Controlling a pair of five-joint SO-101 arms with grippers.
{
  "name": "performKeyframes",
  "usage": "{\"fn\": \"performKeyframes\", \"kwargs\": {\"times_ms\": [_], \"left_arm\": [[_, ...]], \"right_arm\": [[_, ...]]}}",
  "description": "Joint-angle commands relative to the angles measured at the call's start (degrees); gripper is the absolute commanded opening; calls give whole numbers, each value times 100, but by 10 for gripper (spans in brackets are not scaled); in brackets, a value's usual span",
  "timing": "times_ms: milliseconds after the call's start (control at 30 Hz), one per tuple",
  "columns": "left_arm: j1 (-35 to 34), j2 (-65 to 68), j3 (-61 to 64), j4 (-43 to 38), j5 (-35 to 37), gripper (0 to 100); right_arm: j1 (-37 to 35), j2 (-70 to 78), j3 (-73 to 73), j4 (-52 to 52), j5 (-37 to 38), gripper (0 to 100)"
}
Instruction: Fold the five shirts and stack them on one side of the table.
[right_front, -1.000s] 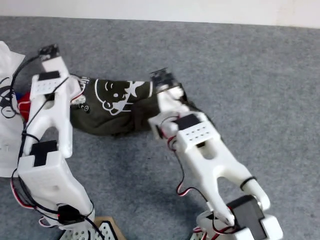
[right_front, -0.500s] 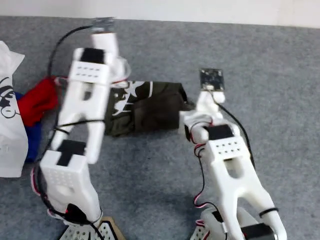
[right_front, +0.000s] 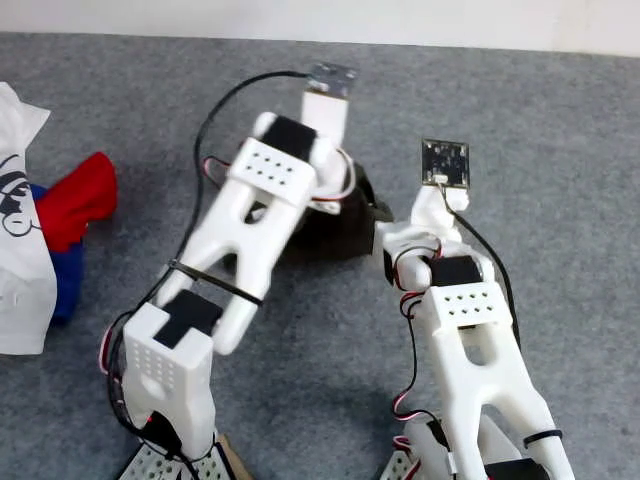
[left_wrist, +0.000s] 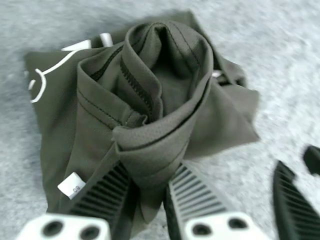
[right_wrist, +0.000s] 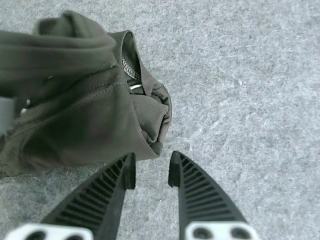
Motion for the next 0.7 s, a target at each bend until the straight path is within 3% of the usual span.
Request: {"fn": "performKeyframes", "kwargs": {"times_ms": [0,400,667], "left_arm": [[453,-321,-303,105,-44,6],[716,163,-321,88,-18,24],[1015,154,-321,132,-9,333]], "right_arm": [[75,-207,-48,-66,-70,124],[374,-251,-48,-66,-396,124],[374,-251,-48,-66,-396,124]]}}
